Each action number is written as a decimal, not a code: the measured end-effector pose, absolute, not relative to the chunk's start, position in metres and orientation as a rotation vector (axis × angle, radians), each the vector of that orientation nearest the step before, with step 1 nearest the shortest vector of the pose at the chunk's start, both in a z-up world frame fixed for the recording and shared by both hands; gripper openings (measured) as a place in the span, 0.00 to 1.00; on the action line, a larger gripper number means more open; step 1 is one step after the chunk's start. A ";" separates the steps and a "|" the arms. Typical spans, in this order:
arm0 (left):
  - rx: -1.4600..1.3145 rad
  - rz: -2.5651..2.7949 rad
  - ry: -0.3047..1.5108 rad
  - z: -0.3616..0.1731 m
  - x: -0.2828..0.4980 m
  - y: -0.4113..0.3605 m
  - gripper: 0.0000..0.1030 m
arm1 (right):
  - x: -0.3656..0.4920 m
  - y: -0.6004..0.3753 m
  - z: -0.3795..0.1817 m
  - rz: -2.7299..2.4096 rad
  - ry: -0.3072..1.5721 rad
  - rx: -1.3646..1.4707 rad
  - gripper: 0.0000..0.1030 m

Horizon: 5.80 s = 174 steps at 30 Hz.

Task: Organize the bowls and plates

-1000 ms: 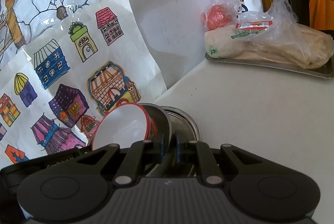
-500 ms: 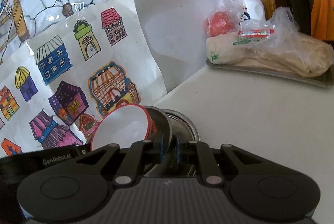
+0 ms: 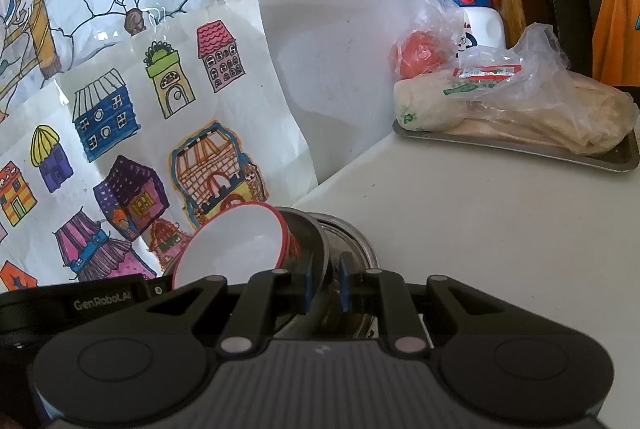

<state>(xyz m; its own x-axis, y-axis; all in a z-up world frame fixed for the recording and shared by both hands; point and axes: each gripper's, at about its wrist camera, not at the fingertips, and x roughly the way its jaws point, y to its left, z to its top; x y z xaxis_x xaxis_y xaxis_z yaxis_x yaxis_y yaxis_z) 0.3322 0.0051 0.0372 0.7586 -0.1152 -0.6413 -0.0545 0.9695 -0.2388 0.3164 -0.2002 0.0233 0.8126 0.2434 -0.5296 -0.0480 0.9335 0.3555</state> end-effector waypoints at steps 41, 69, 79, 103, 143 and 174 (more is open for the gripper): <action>-0.249 -0.041 0.592 0.070 0.266 0.018 0.93 | 0.232 -0.216 0.068 0.100 0.449 0.328 0.88; -0.103 0.059 0.318 0.087 0.124 0.012 0.99 | 0.090 -0.202 0.093 0.027 0.160 0.148 1.00; -0.096 0.074 0.314 0.076 0.096 0.014 0.99 | 0.063 -0.206 0.082 0.013 0.165 0.162 1.00; -0.070 0.092 0.302 0.063 0.069 0.012 0.99 | 0.035 -0.208 0.062 0.006 0.188 0.162 1.00; -0.113 0.106 0.315 0.021 0.032 0.019 0.99 | 0.018 -0.203 0.019 0.026 0.259 0.155 1.00; -0.111 0.113 0.317 0.017 0.031 0.021 0.99 | 0.021 -0.204 0.018 0.019 0.298 0.130 1.00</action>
<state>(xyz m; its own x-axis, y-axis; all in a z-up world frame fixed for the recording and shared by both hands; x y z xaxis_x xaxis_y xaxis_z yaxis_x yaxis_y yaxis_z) 0.0307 0.0207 0.0171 0.9441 0.0931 -0.3162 -0.1277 0.9877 -0.0907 0.0206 -0.2044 0.0180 0.9559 0.0380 -0.2911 0.0003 0.9915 0.1303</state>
